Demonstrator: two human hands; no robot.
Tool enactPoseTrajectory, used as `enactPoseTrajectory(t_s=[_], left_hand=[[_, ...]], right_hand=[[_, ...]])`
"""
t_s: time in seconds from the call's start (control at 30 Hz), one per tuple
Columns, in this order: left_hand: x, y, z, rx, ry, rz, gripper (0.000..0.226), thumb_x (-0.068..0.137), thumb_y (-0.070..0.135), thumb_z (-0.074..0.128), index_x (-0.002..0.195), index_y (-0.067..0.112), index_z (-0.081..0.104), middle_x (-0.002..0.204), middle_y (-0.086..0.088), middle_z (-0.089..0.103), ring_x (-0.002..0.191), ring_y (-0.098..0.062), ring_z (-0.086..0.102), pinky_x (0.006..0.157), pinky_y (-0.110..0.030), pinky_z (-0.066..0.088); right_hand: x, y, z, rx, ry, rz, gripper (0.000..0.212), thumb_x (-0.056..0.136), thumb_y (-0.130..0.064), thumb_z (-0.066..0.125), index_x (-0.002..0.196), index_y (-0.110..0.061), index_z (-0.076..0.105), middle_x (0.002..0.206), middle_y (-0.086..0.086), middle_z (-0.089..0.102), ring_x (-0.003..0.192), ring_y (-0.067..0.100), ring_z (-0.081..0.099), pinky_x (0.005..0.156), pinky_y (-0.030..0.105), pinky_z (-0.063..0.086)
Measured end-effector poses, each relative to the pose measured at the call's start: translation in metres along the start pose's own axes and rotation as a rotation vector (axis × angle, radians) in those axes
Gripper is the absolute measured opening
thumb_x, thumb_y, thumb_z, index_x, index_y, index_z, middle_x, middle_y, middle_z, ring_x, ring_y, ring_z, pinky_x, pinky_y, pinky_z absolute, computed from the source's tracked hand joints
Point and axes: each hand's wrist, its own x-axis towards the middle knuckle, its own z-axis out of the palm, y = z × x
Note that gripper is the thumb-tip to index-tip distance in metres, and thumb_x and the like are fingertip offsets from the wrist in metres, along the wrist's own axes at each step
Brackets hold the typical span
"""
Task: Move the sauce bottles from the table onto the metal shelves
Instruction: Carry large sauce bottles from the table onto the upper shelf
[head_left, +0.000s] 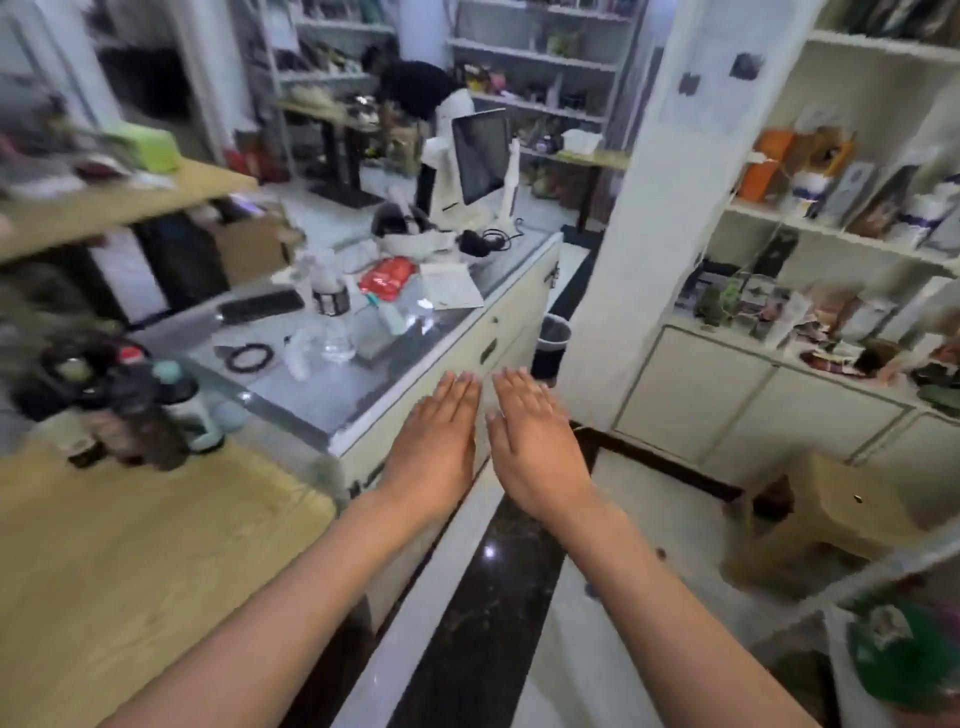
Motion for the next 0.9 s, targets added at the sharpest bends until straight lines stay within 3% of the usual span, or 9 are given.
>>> enactPoseTrajectory(t_s=[0.2, 0.43, 0.57, 0.77, 0.83, 0.9], left_hand=[[-0.091, -0.151, -0.057, 0.018, 0.103, -0.259, 0.060, 0.101, 0.016, 0.032, 0.155, 0.013, 0.006, 0.163, -0.003, 0.001, 0.150, -0.014, -0.003, 0.122, -0.032, 0.004], [-0.172, -0.256, -0.104, 0.033, 0.225, -0.507, 0.058, 0.102, 0.013, 0.031, 0.156, 0.014, 0.010, 0.163, -0.001, 0.006, 0.150, -0.013, -0.002, 0.122, -0.029, 0.003], [-0.192, -0.289, -0.108, 0.016, 0.261, -0.608, 0.059, 0.100, 0.012, 0.033, 0.155, 0.015, 0.013, 0.163, -0.001, 0.010, 0.150, -0.013, 0.002, 0.122, -0.033, 0.011], [-0.182, -0.327, -0.096, -0.029, 0.248, -0.691, 0.055, 0.103, 0.019, 0.032, 0.155, 0.016, 0.015, 0.162, 0.001, 0.012, 0.149, -0.011, 0.005, 0.117, -0.019, -0.001], [-0.166, -0.340, -0.094, -0.037, 0.239, -0.723, 0.054, 0.103, 0.019, 0.037, 0.154, 0.012, 0.019, 0.161, -0.002, 0.019, 0.148, -0.014, 0.012, 0.114, -0.016, 0.000], [-0.146, -0.353, -0.091, -0.056, 0.244, -0.756, 0.053, 0.100, 0.017, 0.042, 0.151, 0.011, 0.027, 0.156, -0.004, 0.030, 0.144, -0.018, 0.023, 0.115, -0.019, 0.011]], right_hand=[[0.037, -0.157, 0.091, 0.143, -0.118, -0.225, 0.050, 0.106, -0.026, 0.033, 0.153, -0.009, 0.030, 0.161, 0.009, 0.025, 0.151, 0.018, 0.016, 0.124, 0.033, 0.007], [0.059, -0.283, 0.162, 0.230, -0.243, -0.410, 0.050, 0.106, -0.025, 0.033, 0.154, -0.011, 0.031, 0.161, 0.007, 0.028, 0.151, 0.016, 0.017, 0.123, 0.031, 0.009], [0.070, -0.314, 0.193, 0.242, -0.311, -0.470, 0.050, 0.106, -0.025, 0.033, 0.154, -0.011, 0.030, 0.161, 0.006, 0.029, 0.150, 0.016, 0.018, 0.124, 0.033, 0.011], [0.109, -0.320, 0.242, 0.310, -0.405, -0.432, 0.049, 0.105, -0.021, 0.034, 0.153, -0.010, 0.032, 0.160, 0.008, 0.030, 0.150, 0.018, 0.022, 0.123, 0.029, 0.013], [0.131, -0.314, 0.260, 0.342, -0.427, -0.396, 0.048, 0.104, -0.019, 0.037, 0.151, -0.010, 0.036, 0.157, 0.009, 0.035, 0.147, 0.020, 0.027, 0.121, 0.030, 0.019], [0.156, -0.305, 0.281, 0.395, -0.440, -0.351, 0.044, 0.102, -0.017, 0.039, 0.146, -0.010, 0.042, 0.149, 0.010, 0.046, 0.140, 0.024, 0.039, 0.116, 0.036, 0.032]])
